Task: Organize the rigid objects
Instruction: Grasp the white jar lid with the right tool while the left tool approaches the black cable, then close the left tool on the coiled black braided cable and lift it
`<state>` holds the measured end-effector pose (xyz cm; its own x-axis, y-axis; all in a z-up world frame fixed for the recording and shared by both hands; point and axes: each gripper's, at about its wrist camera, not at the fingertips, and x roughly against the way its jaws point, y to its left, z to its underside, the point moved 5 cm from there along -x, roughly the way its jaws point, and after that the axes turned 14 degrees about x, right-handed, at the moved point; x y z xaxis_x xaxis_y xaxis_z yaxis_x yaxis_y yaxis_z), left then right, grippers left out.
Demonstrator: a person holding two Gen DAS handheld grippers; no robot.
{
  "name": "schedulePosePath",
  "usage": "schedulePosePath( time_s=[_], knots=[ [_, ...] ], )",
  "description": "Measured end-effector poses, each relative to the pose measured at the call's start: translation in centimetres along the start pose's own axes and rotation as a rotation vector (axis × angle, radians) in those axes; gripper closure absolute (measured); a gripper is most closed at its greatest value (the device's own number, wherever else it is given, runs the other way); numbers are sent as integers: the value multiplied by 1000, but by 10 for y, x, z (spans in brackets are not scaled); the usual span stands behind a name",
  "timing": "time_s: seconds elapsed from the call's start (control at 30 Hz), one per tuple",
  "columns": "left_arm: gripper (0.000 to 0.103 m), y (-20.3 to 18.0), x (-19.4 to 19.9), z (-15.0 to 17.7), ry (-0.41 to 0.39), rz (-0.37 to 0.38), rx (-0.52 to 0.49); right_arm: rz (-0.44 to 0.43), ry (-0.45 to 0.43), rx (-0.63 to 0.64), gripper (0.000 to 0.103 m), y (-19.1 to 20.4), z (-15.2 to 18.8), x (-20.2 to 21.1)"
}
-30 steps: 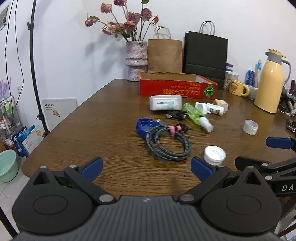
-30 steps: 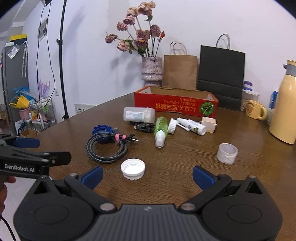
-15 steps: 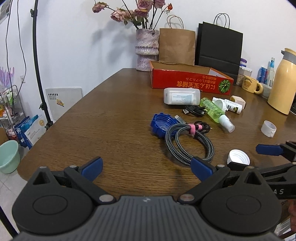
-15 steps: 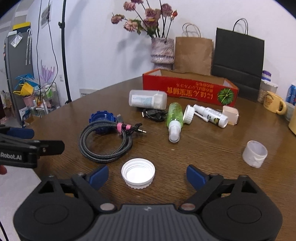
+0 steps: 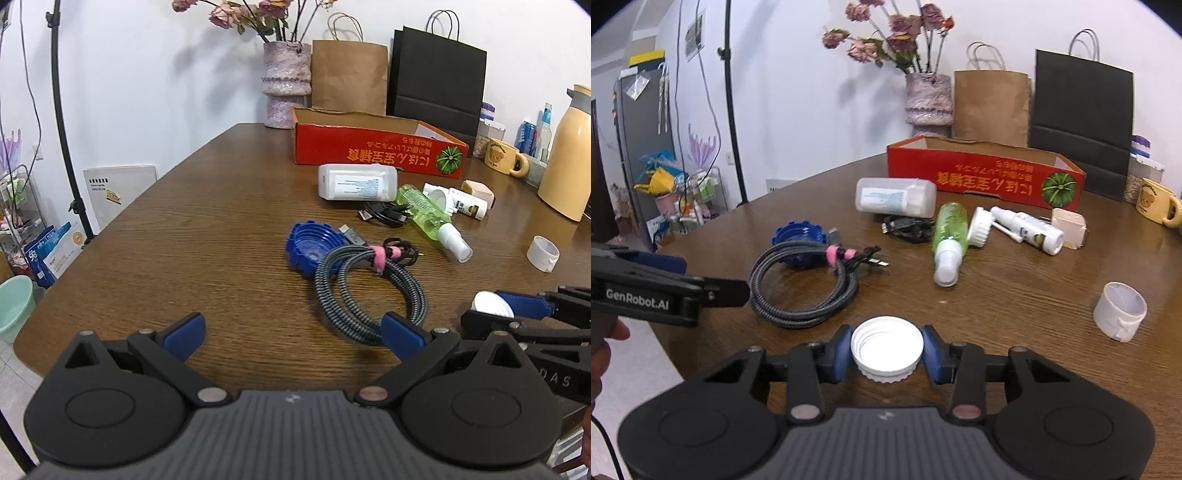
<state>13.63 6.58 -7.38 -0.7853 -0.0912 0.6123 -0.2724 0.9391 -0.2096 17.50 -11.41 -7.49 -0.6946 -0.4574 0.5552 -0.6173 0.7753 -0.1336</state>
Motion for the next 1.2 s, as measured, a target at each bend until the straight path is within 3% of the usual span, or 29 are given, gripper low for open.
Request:
schedulePosePath(
  time_s=[0.33,0.6,0.77,1.2],
  knots=[
    [0,-44,-21,-11,45,11,-94,64,-52,-77,63,-44,1,11],
    [0,-65,-49,-11,136,-17,-130,84,-70,-119,63,-73,6,13],
    [0,-73,-59,-10,149,-92,-172,76,-75,-131,63,-82,6,11],
    [0,-69,-64,-13,169,-98,-116,44,-70,-128,63,-85,4,4]
  ],
)
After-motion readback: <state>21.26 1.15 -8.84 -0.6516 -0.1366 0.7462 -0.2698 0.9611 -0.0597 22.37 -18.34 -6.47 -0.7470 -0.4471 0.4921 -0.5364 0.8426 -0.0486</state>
